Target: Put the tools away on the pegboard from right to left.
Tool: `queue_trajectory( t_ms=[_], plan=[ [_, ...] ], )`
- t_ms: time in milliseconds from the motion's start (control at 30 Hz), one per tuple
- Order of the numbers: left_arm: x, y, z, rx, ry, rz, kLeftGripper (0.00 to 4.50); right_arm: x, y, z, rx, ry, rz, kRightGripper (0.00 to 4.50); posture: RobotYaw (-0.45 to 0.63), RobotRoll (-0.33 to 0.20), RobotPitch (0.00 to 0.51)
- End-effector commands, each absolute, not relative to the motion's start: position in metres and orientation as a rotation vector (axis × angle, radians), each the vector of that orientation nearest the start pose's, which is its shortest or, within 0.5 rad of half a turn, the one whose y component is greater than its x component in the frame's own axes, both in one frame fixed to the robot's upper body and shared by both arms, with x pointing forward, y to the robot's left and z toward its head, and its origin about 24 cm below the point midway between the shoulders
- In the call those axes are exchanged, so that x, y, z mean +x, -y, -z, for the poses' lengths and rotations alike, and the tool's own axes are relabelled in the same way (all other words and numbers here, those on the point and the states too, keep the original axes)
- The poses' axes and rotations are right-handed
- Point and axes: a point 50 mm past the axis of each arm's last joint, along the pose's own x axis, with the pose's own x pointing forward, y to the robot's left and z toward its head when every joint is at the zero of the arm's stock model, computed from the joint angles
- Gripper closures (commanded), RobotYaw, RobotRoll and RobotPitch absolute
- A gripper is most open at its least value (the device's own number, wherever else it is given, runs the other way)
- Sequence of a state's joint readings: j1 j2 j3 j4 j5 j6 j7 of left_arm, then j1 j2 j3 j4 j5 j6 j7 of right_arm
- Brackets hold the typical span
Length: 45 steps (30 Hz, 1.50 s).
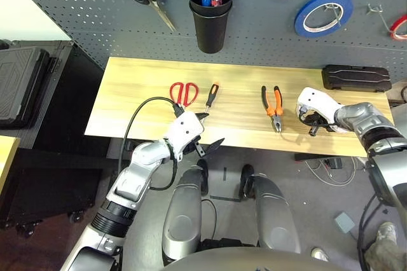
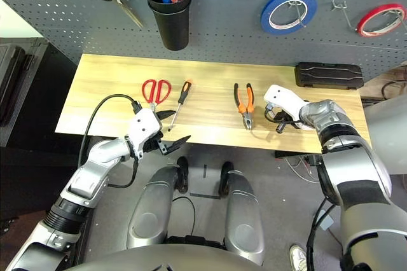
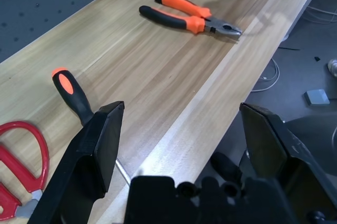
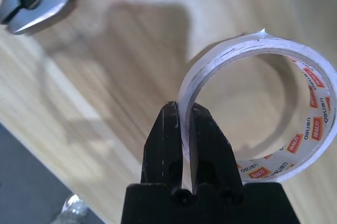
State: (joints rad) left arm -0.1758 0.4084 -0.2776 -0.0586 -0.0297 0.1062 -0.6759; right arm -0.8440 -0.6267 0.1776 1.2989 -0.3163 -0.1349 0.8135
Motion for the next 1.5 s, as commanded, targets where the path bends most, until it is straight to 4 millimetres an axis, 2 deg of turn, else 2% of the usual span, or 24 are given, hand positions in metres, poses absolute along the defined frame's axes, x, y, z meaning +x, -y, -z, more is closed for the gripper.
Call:
queue_trajectory(
  t_ms=[33, 167, 333, 567, 733, 1133, 1300, 1500],
  plan=[
    [0.257, -0.119, -0.059, 0.438, -0.093, 0.982, 0.00, 0.334, 0.302, -0.058, -0.661, -0.700, -0.556, 4.45, 0.19, 0.000, 0.305],
    [0.262, -0.118, -0.066, 0.408, -0.047, 0.971, 0.00, 0.334, 0.307, -0.065, -0.635, -0.621, -0.515, 4.45, 0.19, 0.000, 0.292],
    [0.265, -0.113, -0.088, 0.292, 0.057, 0.977, 0.00, 0.330, 0.317, -0.070, -0.622, -0.493, -0.426, 4.45, 0.19, 0.000, 0.280],
    [0.262, -0.111, -0.121, 0.177, 0.204, 1.009, 0.00, 0.306, 0.328, -0.062, -0.647, -0.305, -0.277, 4.45, 0.19, 0.000, 0.257],
    [0.257, -0.107, -0.134, 0.168, 0.264, 1.055, 0.00, 0.289, 0.333, -0.059, -0.675, -0.195, -0.186, 4.45, 0.18, 0.000, 0.238],
    [0.256, -0.099, -0.147, 0.181, 0.312, 1.139, 0.00, 0.259, 0.334, -0.059, -0.695, 0.094, -0.041, 4.45, 0.15, 0.000, 0.207],
    [0.258, -0.097, -0.149, 0.184, 0.321, 1.161, 0.00, 0.258, 0.333, -0.071, -0.733, 0.200, -0.026, 4.45, 0.13, 0.000, 0.204],
    [0.261, -0.095, -0.157, 0.180, 0.343, 1.174, 0.00, 0.271, 0.331, -0.094, -0.759, 0.308, 0.003, 4.45, 0.12, 0.000, 0.202]
  ],
)
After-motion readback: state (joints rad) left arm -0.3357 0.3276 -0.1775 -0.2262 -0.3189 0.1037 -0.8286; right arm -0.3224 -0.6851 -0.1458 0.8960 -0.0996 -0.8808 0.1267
